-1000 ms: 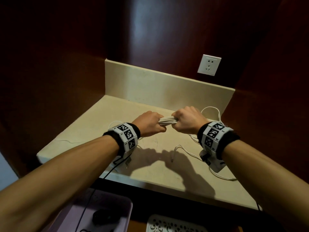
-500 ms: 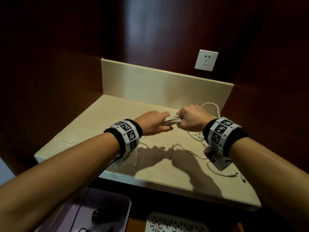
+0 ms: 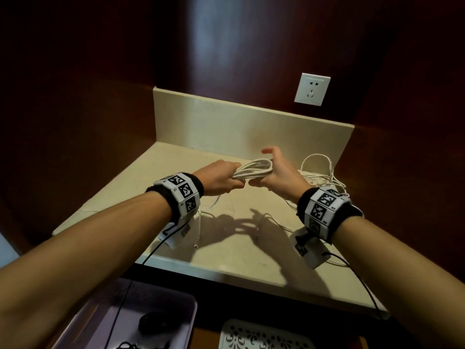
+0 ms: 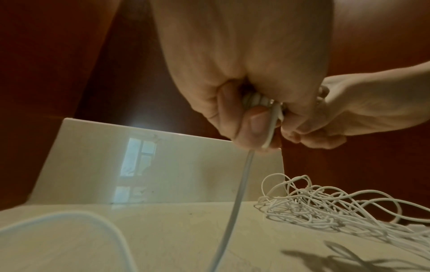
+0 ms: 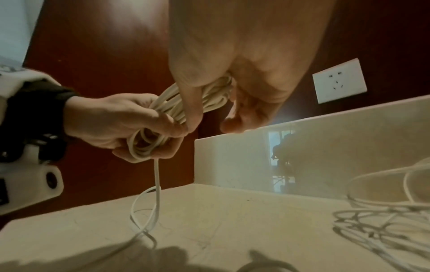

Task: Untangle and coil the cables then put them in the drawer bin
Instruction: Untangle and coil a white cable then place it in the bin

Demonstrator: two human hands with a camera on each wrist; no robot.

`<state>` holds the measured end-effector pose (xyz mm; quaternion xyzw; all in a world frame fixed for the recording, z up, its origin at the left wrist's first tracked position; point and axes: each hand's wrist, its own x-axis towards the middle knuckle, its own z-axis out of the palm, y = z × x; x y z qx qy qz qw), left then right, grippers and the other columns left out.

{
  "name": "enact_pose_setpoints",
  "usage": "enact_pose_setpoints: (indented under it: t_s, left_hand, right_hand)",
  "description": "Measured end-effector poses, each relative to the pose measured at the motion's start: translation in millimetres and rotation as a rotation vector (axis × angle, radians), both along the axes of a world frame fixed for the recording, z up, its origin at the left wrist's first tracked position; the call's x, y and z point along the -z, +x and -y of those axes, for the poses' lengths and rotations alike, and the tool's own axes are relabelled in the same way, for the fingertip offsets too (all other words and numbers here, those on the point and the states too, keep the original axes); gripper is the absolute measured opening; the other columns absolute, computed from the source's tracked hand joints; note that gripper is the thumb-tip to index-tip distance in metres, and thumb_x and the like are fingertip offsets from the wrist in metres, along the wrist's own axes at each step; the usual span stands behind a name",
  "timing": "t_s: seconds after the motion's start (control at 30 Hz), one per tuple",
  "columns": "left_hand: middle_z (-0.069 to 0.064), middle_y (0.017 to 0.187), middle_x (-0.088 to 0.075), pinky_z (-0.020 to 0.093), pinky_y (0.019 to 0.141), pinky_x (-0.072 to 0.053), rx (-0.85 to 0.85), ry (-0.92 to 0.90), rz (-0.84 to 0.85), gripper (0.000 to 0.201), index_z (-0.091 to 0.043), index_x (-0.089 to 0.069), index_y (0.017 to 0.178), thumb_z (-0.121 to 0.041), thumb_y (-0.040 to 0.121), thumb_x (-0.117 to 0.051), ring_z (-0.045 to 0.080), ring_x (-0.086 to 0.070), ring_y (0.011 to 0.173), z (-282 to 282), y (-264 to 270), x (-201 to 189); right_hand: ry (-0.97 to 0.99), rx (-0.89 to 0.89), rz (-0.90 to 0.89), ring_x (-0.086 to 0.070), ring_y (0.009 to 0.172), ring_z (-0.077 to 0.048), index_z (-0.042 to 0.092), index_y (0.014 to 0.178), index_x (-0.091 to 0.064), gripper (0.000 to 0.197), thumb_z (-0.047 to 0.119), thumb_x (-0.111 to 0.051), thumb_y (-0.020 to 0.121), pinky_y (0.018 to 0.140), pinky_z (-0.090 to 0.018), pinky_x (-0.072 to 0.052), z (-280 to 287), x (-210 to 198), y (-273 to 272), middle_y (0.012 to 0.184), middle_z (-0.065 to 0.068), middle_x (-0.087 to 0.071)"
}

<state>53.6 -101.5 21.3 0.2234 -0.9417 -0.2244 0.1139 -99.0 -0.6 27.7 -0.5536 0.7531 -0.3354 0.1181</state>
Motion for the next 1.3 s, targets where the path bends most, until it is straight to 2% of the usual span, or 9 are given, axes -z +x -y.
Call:
enact_pose_setpoints:
  t_s: [0.13,0.27,0.37,0.53,0.67,0.77,0.9,1.1,1.3]
  left_hand:
    - [0.003,0.07,-0.059,0.027,0.057,-0.039,-0.04,0.086,-0.051,0.006,-0.013,-0.055,0.093,-0.019,0.093,-0.053,0.015,-0.051,0.06,3.9,6.8,0.2]
    - [0.004,0.071,-0.059,0.03,0.06,-0.042,-0.059,0.106,-0.078,0.01,-0.01,-0.056,0.097,-0.019,0.095,-0.051,0.018,-0.052,0.061,8.8,10.4,-2.7]
    - [0.003,0.072,-0.06,0.028,0.057,-0.043,-0.066,0.118,-0.101,0.009,-0.012,-0.054,0.093,-0.019,0.096,-0.05,0.017,-0.053,0.061,10.9,13.3,-3.2]
    - [0.002,0.074,-0.059,0.021,0.052,-0.04,-0.082,0.164,-0.172,0.005,-0.013,-0.054,0.094,-0.016,0.096,-0.051,0.013,-0.051,0.058,12.7,19.8,-4.6]
    - [0.004,0.073,-0.06,0.028,0.056,-0.047,-0.084,0.191,-0.209,0.005,-0.014,-0.054,0.091,-0.016,0.095,-0.051,0.018,-0.054,0.06,14.7,24.5,-4.7]
    - [0.004,0.074,-0.061,0.021,0.052,-0.045,-0.103,0.174,-0.231,0.005,-0.016,-0.054,0.091,-0.017,0.095,-0.052,0.015,-0.054,0.059,17.6,27.6,-4.4]
    - [0.008,0.078,-0.065,0.02,0.051,-0.043,-0.135,0.129,-0.231,0.003,-0.016,-0.054,0.093,-0.017,0.095,-0.051,0.015,-0.055,0.06,25.9,35.0,-5.8]
    - [0.007,0.081,-0.063,0.036,0.063,-0.05,-0.15,0.013,-0.146,0.009,-0.015,-0.051,0.099,-0.022,0.095,-0.051,0.026,-0.063,0.07,28.6,40.6,-5.3]
    - [-0.003,0.071,-0.054,0.032,0.062,-0.039,-0.031,-0.069,0.043,0.009,-0.016,-0.048,0.099,-0.025,0.098,-0.05,0.022,-0.054,0.069,27.5,47.1,-3.4]
  right_hand:
    - [-0.019,0.05,0.222,-0.064,0.067,-0.018,0.016,0.122,-0.039,0.064,0.017,-0.082,0.074,0.048,-0.027,-0.045,11.0,18.2,4.2,0.084,-0.004,-0.066]
    - [0.091,-0.012,0.303,-0.062,0.066,-0.018,0.009,0.105,-0.062,0.029,0.008,-0.075,0.079,0.052,-0.029,-0.044,21.4,32.8,16.9,0.08,-0.01,-0.067]
    - [0.095,-0.088,0.321,-0.058,0.069,-0.017,0.01,0.091,-0.067,0.013,0.002,-0.07,0.081,0.053,-0.027,-0.043,28.3,39.1,30.3,0.08,-0.007,-0.066]
    - [0.143,-0.147,0.37,-0.055,0.072,-0.009,0.012,0.108,-0.069,0.028,-0.002,-0.062,0.085,0.058,-0.024,-0.044,35.7,49.7,49.0,0.083,0.0,-0.066]
    - [0.179,-0.173,0.396,-0.056,0.073,-0.004,0.018,0.103,-0.07,0.023,0.003,-0.058,0.091,0.066,-0.025,-0.043,42.1,56.6,58.3,0.085,0.008,-0.068]
    - [0.187,-0.213,0.31,-0.056,0.073,0.003,0.008,0.106,-0.07,0.02,0.006,-0.053,0.096,0.063,-0.009,-0.041,44.5,55.1,62.8,0.087,0.009,-0.064]
    - [0.176,-0.185,0.262,-0.056,0.091,-0.015,-0.003,0.101,-0.068,0.023,-0.001,-0.046,0.093,0.067,-0.01,-0.04,45.5,52.4,55.0,0.101,-0.007,-0.066]
    - [0.086,-0.11,0.252,-0.053,0.065,-0.018,0.013,0.076,-0.061,0.021,0.018,-0.058,0.096,0.075,-0.037,-0.043,44.2,37.4,32.6,0.062,0.0,-0.058]
    - [0.114,0.019,0.13,-0.044,0.05,-0.011,0.014,0.07,-0.062,0.024,0.029,-0.07,0.088,0.058,-0.026,-0.037,32.0,17.7,5.1,0.057,0.0,-0.051]
